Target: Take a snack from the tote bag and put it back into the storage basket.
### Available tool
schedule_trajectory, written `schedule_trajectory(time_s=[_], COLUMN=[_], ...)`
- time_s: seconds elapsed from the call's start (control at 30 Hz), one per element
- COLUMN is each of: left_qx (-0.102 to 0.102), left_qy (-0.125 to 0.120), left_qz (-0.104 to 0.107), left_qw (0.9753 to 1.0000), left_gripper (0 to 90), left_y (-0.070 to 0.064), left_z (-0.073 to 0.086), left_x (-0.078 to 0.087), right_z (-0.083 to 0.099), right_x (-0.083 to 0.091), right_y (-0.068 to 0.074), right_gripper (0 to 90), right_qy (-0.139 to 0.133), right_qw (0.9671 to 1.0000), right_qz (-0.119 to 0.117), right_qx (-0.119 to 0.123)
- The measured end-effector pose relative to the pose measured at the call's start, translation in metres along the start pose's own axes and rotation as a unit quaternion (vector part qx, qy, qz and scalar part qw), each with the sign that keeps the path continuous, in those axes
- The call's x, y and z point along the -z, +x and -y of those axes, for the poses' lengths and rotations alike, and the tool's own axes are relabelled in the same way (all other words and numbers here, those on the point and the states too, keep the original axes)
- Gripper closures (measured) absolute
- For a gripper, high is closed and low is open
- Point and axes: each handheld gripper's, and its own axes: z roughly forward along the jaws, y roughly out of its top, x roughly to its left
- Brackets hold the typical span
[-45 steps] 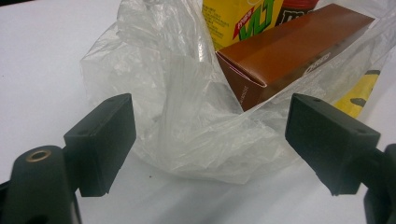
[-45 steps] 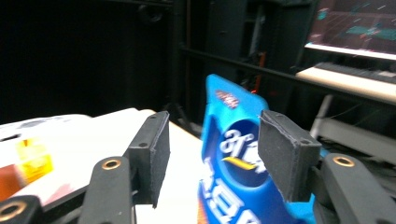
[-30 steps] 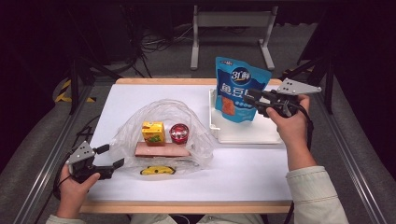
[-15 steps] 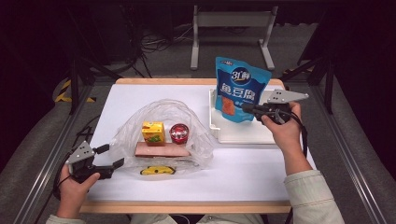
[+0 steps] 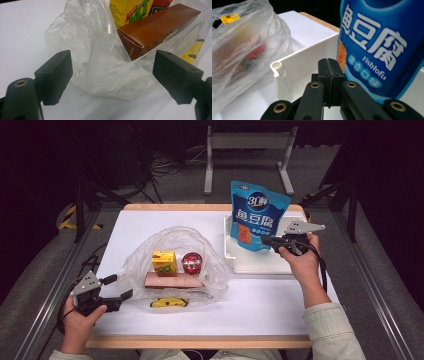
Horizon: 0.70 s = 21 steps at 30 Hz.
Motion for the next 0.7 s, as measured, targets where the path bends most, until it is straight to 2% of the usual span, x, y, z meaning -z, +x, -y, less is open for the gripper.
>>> schedule_trajectory(time_s=[0.17, 0.33, 0.5, 0.7], left_qx=[0.000, 0.000, -0.001, -0.001], left_qy=[0.000, 0.000, 0.000, 0.001], left_qz=[0.000, 0.000, 0.000, 0.000], left_qw=[1.0000, 1.0000, 1.0000, 1.0000], left_gripper=[16.9, 16.9, 16.9, 16.9], left_y=[0.000, 0.000, 0.000, 0.000], left_z=[0.000, 0.000, 0.000, 0.000], left_x=[0.000, 0.000, 0.000, 0.000], right_z=[0.008, 0.014, 0.018, 0.023], right_x=[-0.009, -0.016, -0.022, -0.029], right_y=[-0.008, -0.013, -0.017, -0.022], right_gripper=[90.0, 89.9, 88.9, 89.5], right_qy=[0.011, 0.020, 0.033, 0.046], right_qw=[0.9998, 0.9993, 0.9987, 0.9974], right_qz=[0.015, 0.028, 0.030, 0.046], right_qx=[-0.013, -0.013, -0.025, -0.030])
